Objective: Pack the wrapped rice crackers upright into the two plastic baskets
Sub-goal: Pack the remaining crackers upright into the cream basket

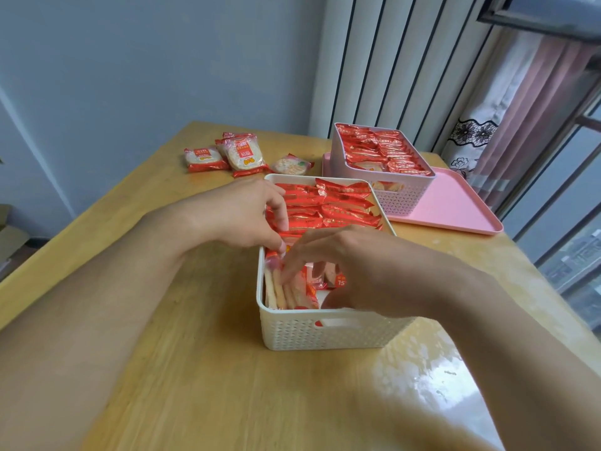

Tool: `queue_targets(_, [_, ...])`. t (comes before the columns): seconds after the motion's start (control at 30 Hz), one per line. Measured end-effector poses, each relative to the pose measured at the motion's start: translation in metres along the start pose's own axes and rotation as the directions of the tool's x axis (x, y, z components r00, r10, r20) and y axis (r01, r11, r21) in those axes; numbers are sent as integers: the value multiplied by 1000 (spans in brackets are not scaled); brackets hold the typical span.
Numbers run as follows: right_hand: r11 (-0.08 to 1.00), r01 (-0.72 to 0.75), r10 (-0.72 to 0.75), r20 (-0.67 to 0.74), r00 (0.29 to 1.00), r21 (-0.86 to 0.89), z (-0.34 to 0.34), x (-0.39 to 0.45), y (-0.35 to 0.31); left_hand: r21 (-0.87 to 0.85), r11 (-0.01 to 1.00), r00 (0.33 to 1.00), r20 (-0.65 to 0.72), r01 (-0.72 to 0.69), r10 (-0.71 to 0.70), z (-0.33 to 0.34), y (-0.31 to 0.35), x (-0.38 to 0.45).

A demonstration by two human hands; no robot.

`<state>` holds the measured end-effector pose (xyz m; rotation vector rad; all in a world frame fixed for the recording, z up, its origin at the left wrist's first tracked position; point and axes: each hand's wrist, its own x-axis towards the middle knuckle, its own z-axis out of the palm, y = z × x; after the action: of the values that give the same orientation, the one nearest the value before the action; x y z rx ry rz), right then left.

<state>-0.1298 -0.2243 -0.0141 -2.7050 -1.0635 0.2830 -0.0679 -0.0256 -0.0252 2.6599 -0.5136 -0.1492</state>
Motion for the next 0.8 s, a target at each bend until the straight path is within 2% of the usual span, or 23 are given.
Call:
queue_targets(0.2, [998,-61,63,45,997,-28,-3,-2,3,9,1000,1000,-3,12,-12,1,3,-1])
queue_targets(0.33, [988,-82,87,35,996,-130,-8,-7,9,25,1000,1000,-5,6,-6,1,4,-2])
queue_targets(0.47, [980,-173,165,-94,982,-93,-23,-19,15,29,999,1000,13,-20,19,-1,3,-2])
queue_targets(0.6, [951,-302,274,-258,926,-73,-27,-23,17,25,999,997,59,-47,45,-6,2,-4])
queue_targets(0.67, [940,-341,324,-300,897,-7,-25,-19,16,-33,998,998,31,-60,61,-10,2,-3])
queue_targets(0.8, [926,-340,377,-380,845,163,-26,-15,10,-359,921,987,-105,-151,121,-13,6,-2])
